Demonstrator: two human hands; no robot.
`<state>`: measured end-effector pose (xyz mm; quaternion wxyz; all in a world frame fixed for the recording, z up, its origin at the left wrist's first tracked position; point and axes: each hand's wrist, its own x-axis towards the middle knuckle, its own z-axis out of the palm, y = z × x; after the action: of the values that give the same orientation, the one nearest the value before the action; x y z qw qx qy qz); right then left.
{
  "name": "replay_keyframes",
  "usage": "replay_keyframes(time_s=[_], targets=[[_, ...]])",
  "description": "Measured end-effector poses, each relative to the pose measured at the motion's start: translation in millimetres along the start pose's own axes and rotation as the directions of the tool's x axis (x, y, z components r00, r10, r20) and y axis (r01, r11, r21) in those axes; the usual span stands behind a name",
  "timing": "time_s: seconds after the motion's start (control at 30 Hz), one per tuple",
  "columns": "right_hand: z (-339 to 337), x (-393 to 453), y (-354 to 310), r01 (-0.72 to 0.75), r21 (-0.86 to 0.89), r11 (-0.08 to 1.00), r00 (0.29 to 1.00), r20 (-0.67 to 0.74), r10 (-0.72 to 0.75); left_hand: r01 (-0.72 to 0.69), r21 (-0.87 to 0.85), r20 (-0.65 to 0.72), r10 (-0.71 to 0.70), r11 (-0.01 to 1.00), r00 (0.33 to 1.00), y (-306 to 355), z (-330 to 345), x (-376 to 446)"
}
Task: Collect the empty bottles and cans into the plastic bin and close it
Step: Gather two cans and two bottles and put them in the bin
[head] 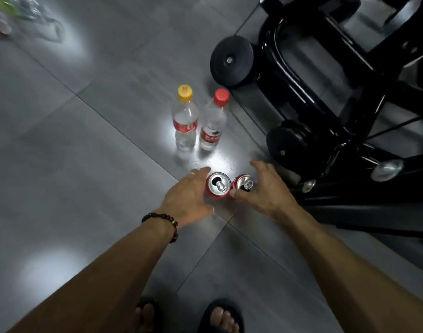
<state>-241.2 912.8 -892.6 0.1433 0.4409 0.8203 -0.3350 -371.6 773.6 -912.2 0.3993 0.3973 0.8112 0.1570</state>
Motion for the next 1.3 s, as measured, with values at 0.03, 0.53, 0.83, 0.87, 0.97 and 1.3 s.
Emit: replay_keyframes(time_s=[0.03, 0.53, 0.83, 0.87, 0.97, 1.3], targets=[[9, 9, 7, -0.003, 0.001, 1.0, 1.0, 0.004, 0.003, -0.021, 0.008, 0.004, 0.021, 1.0, 1.0, -7, 10, 13], [19, 27, 13, -0.049, 0.022, 0.999, 0.998, -0.044, 0.05, -0.05, -0.049, -0.048, 0.047, 0.998, 0.998, -25, 18, 32], [-62, -63, -96, 0.05, 0.055, 0.997, 0.999, -0.017, -0.05, 0.036, -0.165, -0.158, -0.062, 0.986, 0.986, 4, -83, -100], [-71, -74, -110, 0.077, 0.04, 0.996, 0.997, -0.009, -0.077, 0.046, -0.177, -0.174, -0.077, 0.983, 0.982, 9, -95, -116], [-92, -102, -150, 0.15, 0.01, 0.989, 0.989, 0.016, -0.15, 0.076, -0.181, -0.211, -0.114, 0.981, 0.971, 19, -123, -162], [-97, -182, -239, 0.483, -0.004, 0.875, 0.863, 0.173, -0.475, 0.276, -0.303, -0.371, -0.38, 0.912, 0.847, 41, -145, -317]])
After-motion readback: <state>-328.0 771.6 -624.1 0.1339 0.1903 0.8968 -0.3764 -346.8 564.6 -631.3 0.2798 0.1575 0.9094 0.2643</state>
